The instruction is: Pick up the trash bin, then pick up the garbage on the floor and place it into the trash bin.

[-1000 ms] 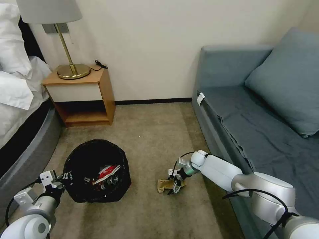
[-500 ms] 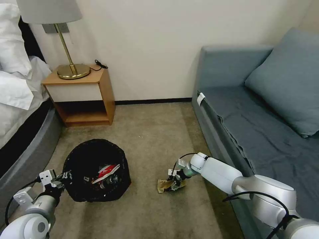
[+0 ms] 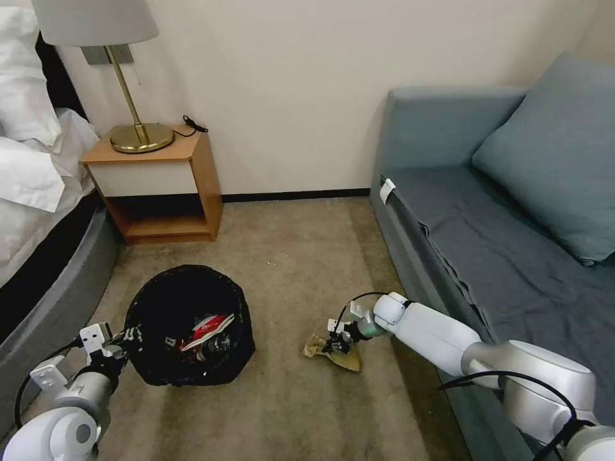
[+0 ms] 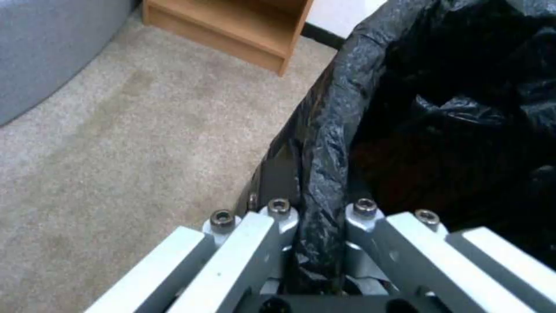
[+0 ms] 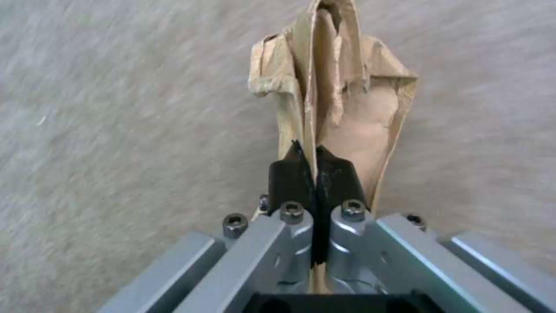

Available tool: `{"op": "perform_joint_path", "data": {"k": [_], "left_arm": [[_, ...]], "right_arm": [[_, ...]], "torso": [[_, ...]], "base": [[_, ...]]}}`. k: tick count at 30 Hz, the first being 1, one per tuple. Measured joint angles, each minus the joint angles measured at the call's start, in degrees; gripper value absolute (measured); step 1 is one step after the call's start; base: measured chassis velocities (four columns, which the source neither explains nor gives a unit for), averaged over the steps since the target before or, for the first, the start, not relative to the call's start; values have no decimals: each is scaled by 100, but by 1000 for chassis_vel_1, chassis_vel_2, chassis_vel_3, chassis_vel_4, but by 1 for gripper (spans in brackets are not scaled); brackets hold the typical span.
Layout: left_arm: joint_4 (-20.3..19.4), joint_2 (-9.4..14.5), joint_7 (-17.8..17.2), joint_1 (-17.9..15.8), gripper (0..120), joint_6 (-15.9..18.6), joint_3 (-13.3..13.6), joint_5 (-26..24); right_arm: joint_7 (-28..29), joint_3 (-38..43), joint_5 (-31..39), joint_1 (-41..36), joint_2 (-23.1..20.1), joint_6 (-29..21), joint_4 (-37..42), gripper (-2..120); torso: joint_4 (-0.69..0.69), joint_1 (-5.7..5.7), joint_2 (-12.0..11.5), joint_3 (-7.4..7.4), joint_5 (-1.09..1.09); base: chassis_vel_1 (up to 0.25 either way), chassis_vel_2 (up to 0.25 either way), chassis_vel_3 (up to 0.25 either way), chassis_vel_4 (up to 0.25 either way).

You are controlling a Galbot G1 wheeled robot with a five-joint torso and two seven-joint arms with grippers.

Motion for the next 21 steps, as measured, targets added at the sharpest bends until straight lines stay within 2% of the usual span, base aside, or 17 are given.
{"op": "perform_joint_path", "data": {"k": [5, 7, 9, 11, 12, 17, 21], "left_arm": [[24, -8, -3, 7, 3, 13, 4, -17], [53, -37, -15, 13, 3, 32, 41, -37], [56, -45, -19, 16, 3, 41, 58, -41], [59, -81, -24, 21, 3, 64, 137, -47], [59, -81, -24, 21, 3, 64, 137, -47], [22, -146, -100, -8, 3, 183, 350, -50], [2, -161, -137, -29, 3, 224, 424, -39]], "right_arm": [[378, 394, 337, 6, -431, -210, 729, 0], [756, 735, 570, 7, -722, -394, 1373, 0], [894, 832, 644, 7, -792, -433, 1569, 0], [1582, 1117, 962, 3, -1000, -528, 2350, 0], [1582, 1117, 962, 3, -1000, -528, 2350, 0], [2676, 1471, 1668, 17, -1153, -647, 3890, 0], [2970, 1520, 1865, 27, -1160, -640, 4290, 0]], "torso": [[-2, 0, 0, 0, 0], [-1, 0, 0, 0, -2], [-1, 0, 0, 0, -1], [-1, 0, 0, 0, -1], [-1, 0, 0, 0, -1], [0, 0, 1, 0, -1], [0, 0, 1, 0, -2]], "base": [[0, 0, 0, 0], [0, 0, 0, 0], [0, 0, 0, 0], [0, 0, 0, 0], [0, 0, 0, 0], [0, 0, 0, 0], [0, 0, 0, 0]]}}
